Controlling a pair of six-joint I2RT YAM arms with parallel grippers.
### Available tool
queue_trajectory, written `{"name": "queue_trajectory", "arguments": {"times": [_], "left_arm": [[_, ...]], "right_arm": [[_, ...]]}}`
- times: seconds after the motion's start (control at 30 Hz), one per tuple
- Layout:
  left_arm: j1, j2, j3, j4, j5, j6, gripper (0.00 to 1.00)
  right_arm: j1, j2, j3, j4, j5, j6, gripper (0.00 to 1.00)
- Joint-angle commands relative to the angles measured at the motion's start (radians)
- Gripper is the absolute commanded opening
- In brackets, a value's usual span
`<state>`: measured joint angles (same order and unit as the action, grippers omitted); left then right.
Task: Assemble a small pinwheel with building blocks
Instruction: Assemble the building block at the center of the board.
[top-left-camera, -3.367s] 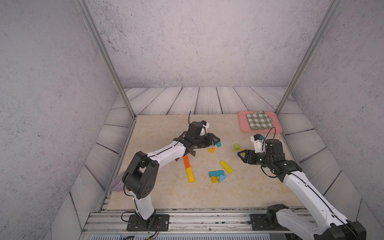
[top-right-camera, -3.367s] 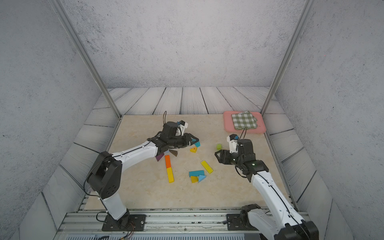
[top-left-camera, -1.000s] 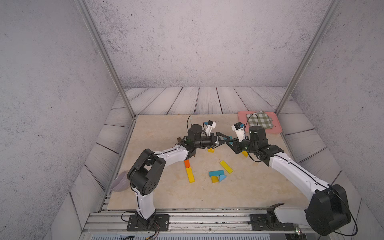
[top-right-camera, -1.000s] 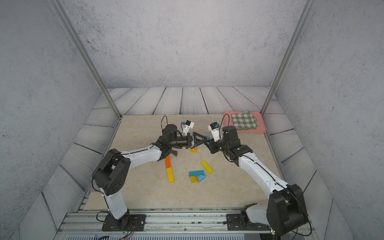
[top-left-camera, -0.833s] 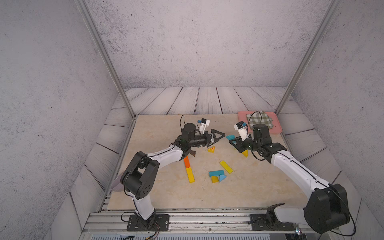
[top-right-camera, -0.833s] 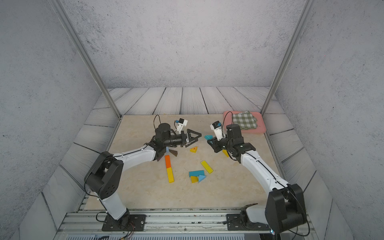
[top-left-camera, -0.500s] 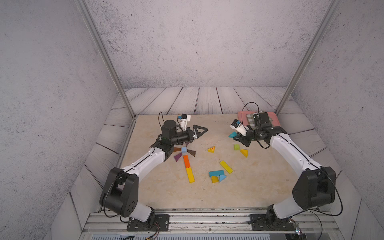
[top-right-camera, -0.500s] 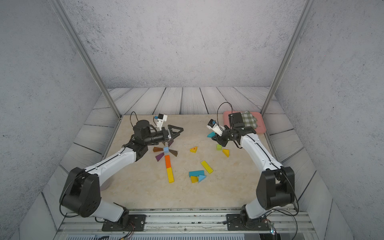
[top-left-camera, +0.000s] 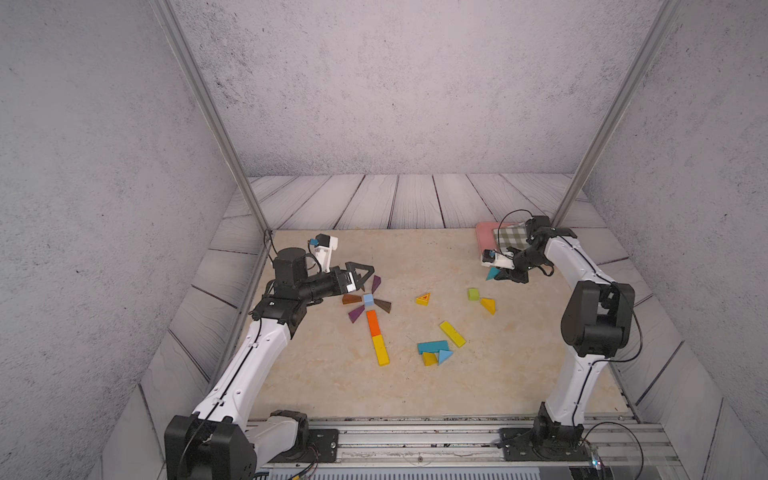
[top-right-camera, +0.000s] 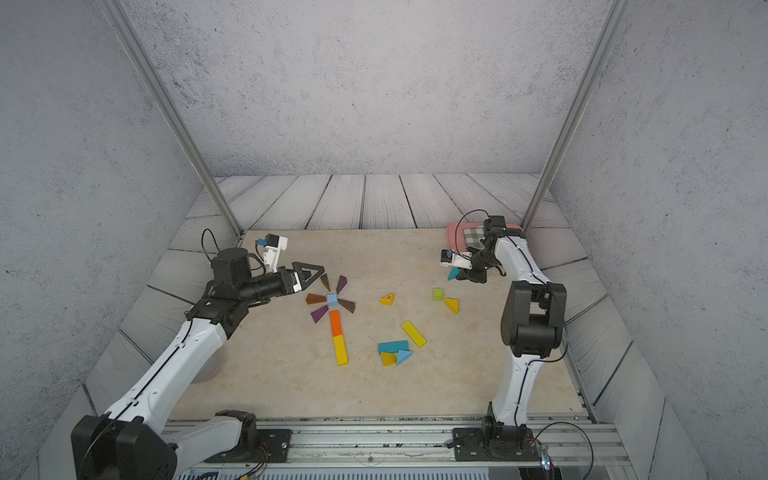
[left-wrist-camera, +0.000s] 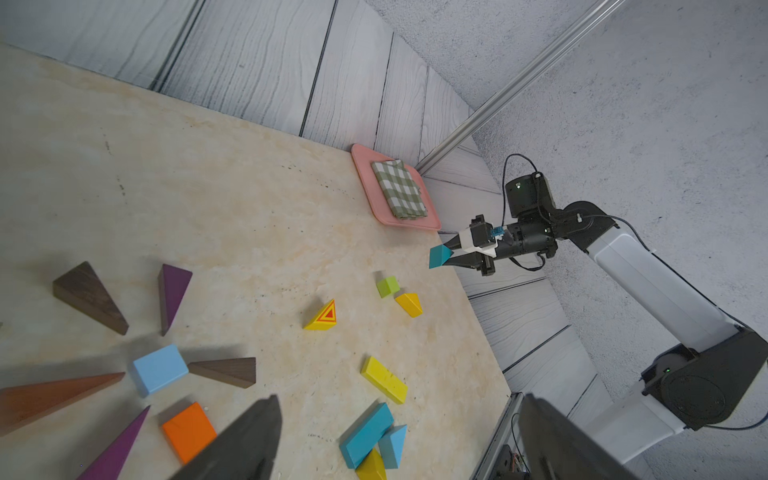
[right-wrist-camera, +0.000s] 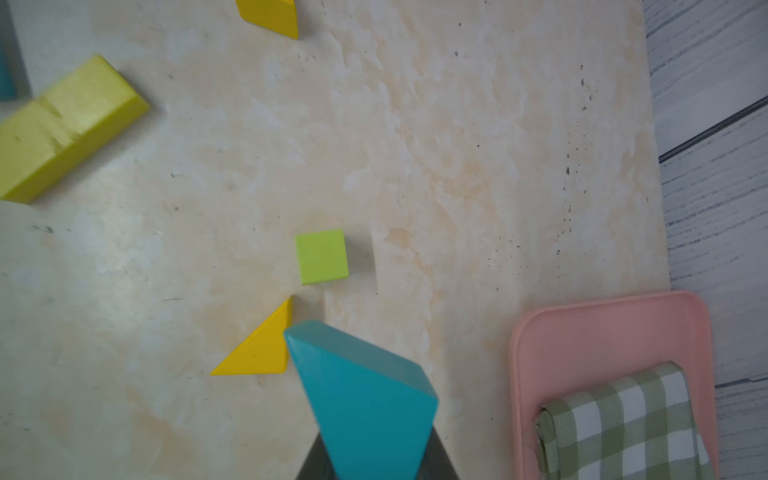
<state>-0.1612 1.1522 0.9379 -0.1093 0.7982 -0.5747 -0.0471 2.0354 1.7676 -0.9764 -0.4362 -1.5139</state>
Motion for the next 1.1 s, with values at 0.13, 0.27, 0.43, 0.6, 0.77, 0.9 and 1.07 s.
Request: {"name": "queue_trajectory", "arguments": {"times": [0.13, 0.27, 0.43, 0.6, 0.77, 0.9, 1.07], "left_arm": [[0.015, -0.014, -0.023, -0.015, 0.026, 0.027, 0.96], [0.019, 0.004, -0.026, -0.007, 0.033, 0.023, 0.96], [0.020, 0.029, -0.032, 0.016, 0.050, 0.015, 0.96], [0.022, 0.040, -0.031, 0.015, 0.049, 0.016, 0.96], [0.023, 0.048, -0.033, 0.017, 0.047, 0.018, 0.96], [0.022, 0.052, -0.033, 0.019, 0.046, 0.018, 0.96], [0.023, 0.054, -0.034, 0.018, 0.045, 0.018, 0.96]], "right_arm": [[-0.018, 0.226, 0.223, -0.119, 0.035, -0.184, 0.12], [-0.016, 0.281, 0.261, -0.131, 0.029, -0.252, 0.12], [-0.012, 0.341, 0.307, -0.141, 0.020, -0.299, 0.13], [0.000, 0.398, 0.363, -0.173, 0.018, -0.305, 0.12], [0.026, 0.415, 0.336, -0.113, 0.057, -0.301, 0.13], [0.043, 0.430, 0.349, -0.087, 0.085, -0.267, 0.13], [0.055, 0.453, 0.353, -0.046, 0.135, -0.234, 0.13]]}}
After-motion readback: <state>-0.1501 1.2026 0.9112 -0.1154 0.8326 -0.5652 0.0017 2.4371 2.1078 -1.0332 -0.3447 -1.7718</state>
